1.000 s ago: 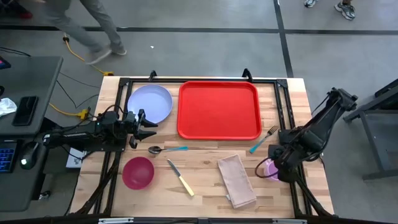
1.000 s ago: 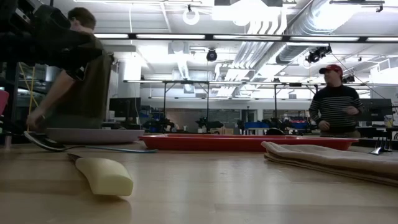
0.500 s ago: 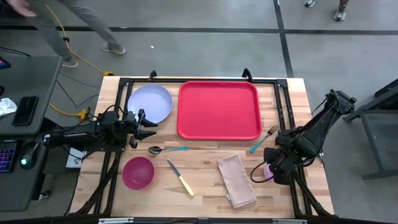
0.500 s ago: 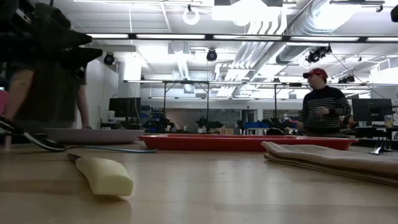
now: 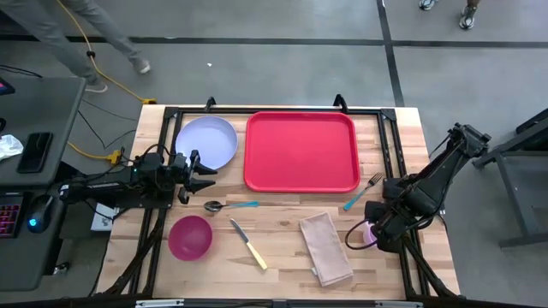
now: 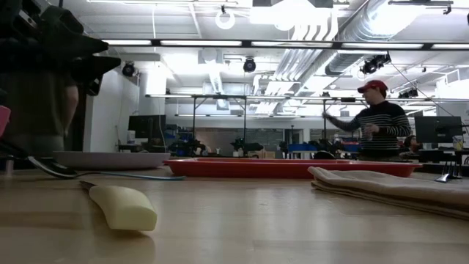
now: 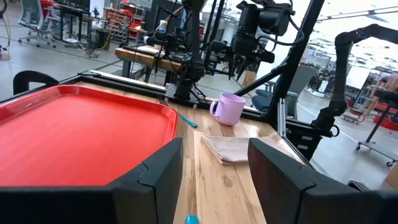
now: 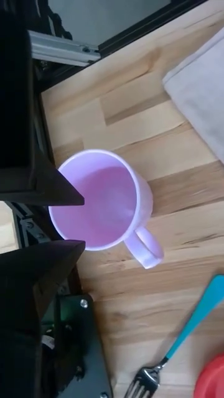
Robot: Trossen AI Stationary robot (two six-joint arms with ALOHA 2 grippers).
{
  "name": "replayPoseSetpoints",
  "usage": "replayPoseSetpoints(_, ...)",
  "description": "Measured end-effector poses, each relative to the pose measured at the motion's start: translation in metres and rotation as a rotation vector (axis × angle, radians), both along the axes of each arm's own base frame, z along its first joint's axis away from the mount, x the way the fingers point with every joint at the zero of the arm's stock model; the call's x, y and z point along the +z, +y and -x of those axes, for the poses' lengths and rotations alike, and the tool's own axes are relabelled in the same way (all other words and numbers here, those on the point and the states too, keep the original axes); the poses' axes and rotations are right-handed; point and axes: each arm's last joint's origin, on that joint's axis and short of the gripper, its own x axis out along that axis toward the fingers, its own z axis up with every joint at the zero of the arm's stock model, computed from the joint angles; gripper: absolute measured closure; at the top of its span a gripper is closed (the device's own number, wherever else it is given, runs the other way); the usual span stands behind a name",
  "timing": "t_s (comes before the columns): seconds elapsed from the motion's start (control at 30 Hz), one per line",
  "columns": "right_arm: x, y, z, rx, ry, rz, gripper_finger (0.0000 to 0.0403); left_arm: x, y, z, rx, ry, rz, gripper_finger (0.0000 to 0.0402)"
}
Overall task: Set up tray
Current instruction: Put the pink mug on the red tray
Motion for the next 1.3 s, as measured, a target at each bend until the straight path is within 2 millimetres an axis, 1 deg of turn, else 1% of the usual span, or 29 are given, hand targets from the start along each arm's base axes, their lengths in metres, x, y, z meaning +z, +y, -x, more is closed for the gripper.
replayPoseSetpoints(0.13,0.000,0.000,0.000,-0.030,0.004,-0.002,0.0319,0.000,0.000,0.000,0.000,0.000,0.000,0.0190)
replayPoseSetpoints(0.3,-0.003,0.000,0.001,-0.054,0.012,0.001,0.0295,0.000,0.000,0.000,0.000,0.000,0.000,0.0190)
replayPoseSetpoints(0.37,-0.013,-0.001,0.003,-0.074,0.051,-0.006,0.0285,0.000,0.000,0.000,0.000,0.000,0.000,0.0190)
replayPoseSetpoints(0.53,-0.049,-0.004,0.009,-0.069,0.157,-0.030,0.0270,0.000,0.000,0.000,0.000,0.000,0.000,0.0190)
replayPoseSetpoints(0.67,-0.063,-0.008,0.013,-0.073,0.187,-0.009,0.0267,0.000,0.000,0.000,-0.001,0.000,0.000,0.0190)
replayPoseSetpoints(1.0,-0.065,-0.008,0.012,-0.105,0.151,0.013,0.0269,0.000,0.000,0.000,-0.003,0.000,0.000,0.0190)
replayPoseSetpoints(1.3,-0.065,-0.007,0.011,-0.118,0.140,0.013,0.0269,0.000,0.001,0.000,0.047,0.000,0.002,0.0190)
